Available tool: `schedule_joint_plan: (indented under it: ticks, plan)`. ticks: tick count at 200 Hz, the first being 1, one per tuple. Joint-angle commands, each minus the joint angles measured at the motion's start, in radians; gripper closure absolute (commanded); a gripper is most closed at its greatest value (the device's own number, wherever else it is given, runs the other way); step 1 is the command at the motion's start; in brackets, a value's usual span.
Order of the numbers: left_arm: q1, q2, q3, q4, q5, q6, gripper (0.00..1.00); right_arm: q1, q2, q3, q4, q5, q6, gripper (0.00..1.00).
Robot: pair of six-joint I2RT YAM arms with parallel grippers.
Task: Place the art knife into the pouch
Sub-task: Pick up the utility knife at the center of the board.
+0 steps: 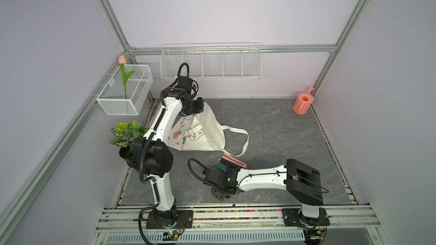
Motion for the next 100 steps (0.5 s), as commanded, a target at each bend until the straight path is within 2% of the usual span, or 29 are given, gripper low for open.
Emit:
schedule_joint_plan:
  ticks: [1,100]
  plan:
    - [-0.002,-0.033,0.005,0.002,0.011,-0.003,1.0,-0.007,0.015,0.009,-0.038,0.01,-0.005,0.67]
    - [-0.003,-0.031,0.001,0.003,0.012,-0.006,1.0,-0.013,-0.104,0.079,-0.095,0.055,-0.058,0.66]
